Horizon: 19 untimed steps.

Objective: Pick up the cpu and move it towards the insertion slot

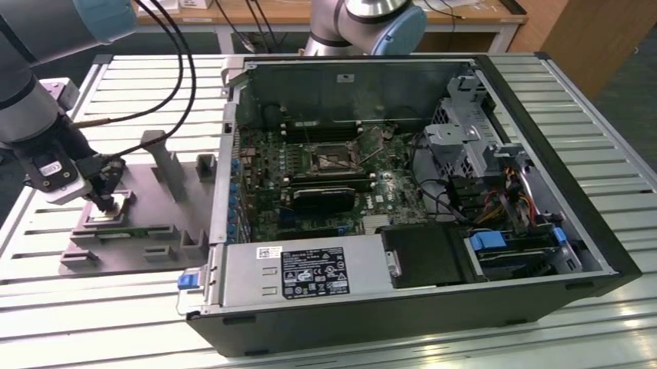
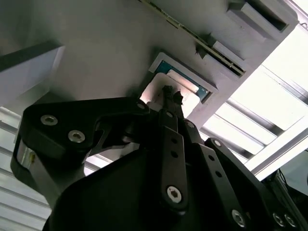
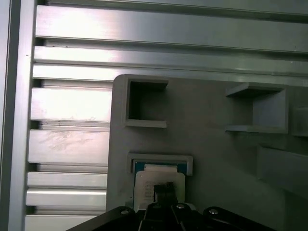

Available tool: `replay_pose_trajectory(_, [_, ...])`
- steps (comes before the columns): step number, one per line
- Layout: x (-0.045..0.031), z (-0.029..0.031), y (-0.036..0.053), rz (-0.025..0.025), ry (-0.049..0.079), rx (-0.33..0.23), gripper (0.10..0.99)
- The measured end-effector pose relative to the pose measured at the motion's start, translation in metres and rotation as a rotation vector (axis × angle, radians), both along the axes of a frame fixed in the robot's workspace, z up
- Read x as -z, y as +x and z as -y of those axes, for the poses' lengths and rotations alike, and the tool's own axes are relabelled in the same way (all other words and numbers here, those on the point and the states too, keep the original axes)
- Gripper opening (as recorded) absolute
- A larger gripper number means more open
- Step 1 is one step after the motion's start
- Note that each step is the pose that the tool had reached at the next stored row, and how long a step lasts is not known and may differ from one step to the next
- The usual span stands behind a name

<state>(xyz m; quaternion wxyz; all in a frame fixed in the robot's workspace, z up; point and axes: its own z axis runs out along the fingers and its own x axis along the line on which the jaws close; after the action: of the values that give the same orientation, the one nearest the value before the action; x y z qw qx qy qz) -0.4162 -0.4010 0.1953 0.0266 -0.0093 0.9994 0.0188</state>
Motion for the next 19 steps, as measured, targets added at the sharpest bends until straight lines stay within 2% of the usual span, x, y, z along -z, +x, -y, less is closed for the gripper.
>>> replay_pose_trajectory(7, [0.0001,0.0000,0.0000,0.0000,0.000,0.000,0.110])
replay_pose_trajectory(8, [0.0001,0.0000,0.0000,0.0000,0.000,0.000,0.169])
replay_pose_trajectory(9, [0.0001,0.0000,0.0000,0.0000,0.000,0.000,0.169])
replay_pose_trajectory(12, [0.0001,0.0000,0.0000,0.0001,0.000,0.000,0.349])
replay_pose_trajectory(13, [0.0001,0.0000,0.0000,0.0000,0.000,0.000,0.349])
replay_pose_trajectory(15, [0.0002,0.0000,0.0000,0.0001,0.000,0.000,0.467])
replay_pose_trajectory(16, [0.0002,0.0000,0.0000,0.0000,0.000,0.000,0.467])
replay_pose_trajectory(18, [0.0002,0.0000,0.0000,0.0001,0.000,0.000,0.584])
replay_pose_trajectory(19, [0.0002,0.0000,0.0000,0.0000,0.000,0.000,0.584])
